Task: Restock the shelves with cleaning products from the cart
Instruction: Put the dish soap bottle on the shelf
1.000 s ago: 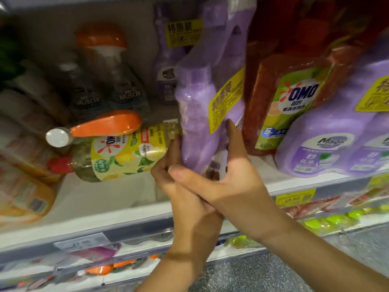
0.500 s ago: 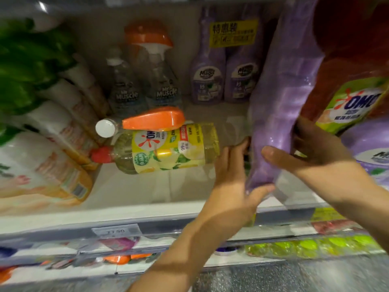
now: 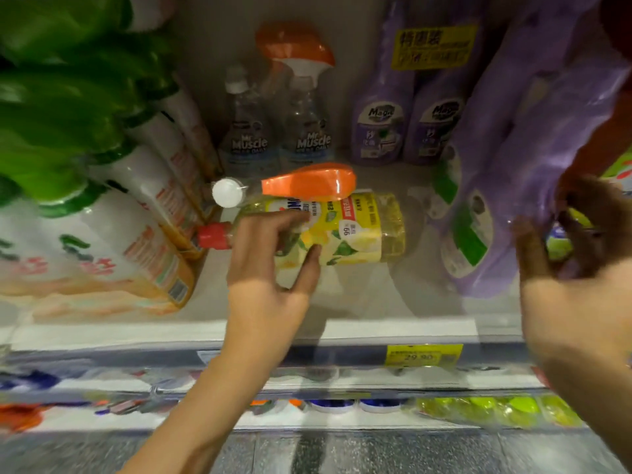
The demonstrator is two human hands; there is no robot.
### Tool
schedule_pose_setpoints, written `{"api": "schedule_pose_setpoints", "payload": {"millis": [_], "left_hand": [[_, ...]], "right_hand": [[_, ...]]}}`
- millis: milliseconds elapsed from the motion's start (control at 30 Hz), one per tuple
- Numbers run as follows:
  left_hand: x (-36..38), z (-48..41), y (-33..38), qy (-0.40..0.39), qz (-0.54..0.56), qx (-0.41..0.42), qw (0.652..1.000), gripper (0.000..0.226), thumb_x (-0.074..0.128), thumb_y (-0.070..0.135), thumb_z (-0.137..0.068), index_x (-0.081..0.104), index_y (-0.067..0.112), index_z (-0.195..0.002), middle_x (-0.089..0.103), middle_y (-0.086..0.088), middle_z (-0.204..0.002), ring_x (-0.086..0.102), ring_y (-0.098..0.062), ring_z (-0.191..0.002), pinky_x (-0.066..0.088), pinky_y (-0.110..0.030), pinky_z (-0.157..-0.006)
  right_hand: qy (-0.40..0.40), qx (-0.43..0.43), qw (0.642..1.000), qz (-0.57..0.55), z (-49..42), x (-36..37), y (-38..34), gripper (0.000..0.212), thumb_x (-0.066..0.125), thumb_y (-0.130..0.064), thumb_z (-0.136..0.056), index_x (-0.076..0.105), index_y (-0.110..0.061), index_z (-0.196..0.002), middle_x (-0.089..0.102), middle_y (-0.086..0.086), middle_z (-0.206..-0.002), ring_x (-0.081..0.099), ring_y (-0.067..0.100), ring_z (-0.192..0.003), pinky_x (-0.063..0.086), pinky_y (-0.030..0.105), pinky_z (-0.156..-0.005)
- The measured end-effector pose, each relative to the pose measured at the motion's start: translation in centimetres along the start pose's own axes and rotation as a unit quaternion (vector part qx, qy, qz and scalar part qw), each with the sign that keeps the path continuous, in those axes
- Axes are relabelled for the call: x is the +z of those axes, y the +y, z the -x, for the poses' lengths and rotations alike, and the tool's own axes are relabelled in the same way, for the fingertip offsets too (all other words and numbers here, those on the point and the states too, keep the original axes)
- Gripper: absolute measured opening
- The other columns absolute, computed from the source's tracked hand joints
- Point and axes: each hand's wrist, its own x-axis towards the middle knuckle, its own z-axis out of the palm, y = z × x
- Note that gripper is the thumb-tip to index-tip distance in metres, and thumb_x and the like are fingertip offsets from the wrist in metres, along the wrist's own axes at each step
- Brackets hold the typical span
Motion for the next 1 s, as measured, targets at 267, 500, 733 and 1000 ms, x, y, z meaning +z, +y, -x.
{"api": "schedule_pose_setpoints", "payload": {"millis": [267, 500, 733, 1000], "left_hand": [[-2.5, -3.4, -3.2, 0.008, -0.064, -0.075, 0.995, 0.054, 0.072, 0.006, -0.078, 0.052, 0.002, -0.127, 0.036, -0.015, -0.135, 0.037, -0.029, -0.126, 0.034, -0.035, -0.104], [-2.8, -5.8, -5.5, -0.074, -0.096, -0.053, 0.991, 0.025, 0.059, -0.002, -0.089, 0.065, 0.005, -0.112, 0.056, -0.01, -0.107, 0.045, -0.009, -0.095, 0.026, -0.002, -0.08], [-2.4, -8.6, -5.6, -0.061, -0.106, -0.073, 0.99, 0.022, 0.049, 0.004, -0.095, 0.065, 0.005, -0.11, 0.067, -0.01, -0.104, 0.058, -0.021, -0.091, 0.039, -0.019, -0.075], [-0.5, -15.1, -6.5, -0.084, -0.158, -0.098, 0.979, 0.032, 0.039, 0.003, -0.097, 0.057, 0.007, -0.123, 0.061, -0.016, -0.12, 0.054, -0.03, -0.112, 0.035, -0.026, -0.08]], "right_hand": [[-0.247, 0.006, 0.966, -0.08, 1.6, 8.4, -3.0, 0.075, 0.08, 0.002, -0.072, 0.04, -0.018, -0.132, 0.05, -0.003, -0.129, 0.053, 0.013, -0.116, 0.046, 0.031, -0.099], [-0.315, 0.01, 0.948, -0.051, -2.2, 14.4, -3.8, 0.053, 0.081, -0.02, -0.075, 0.049, -0.037, -0.113, 0.061, -0.026, -0.095, 0.058, -0.015, -0.089, 0.045, 0.006, -0.076], [-0.293, 0.021, 0.952, -0.086, -2.9, 16.2, -4.5, 0.035, 0.078, -0.019, -0.078, 0.054, -0.026, -0.103, 0.062, -0.019, -0.086, 0.059, -0.01, -0.081, 0.047, 0.008, -0.073], [-0.294, 0.022, 0.953, -0.077, -6.9, 19.6, -6.3, 0.033, 0.067, -0.023, -0.089, 0.06, -0.002, -0.114, 0.069, 0.002, -0.103, 0.063, 0.006, -0.092, 0.048, 0.016, -0.081]]}}
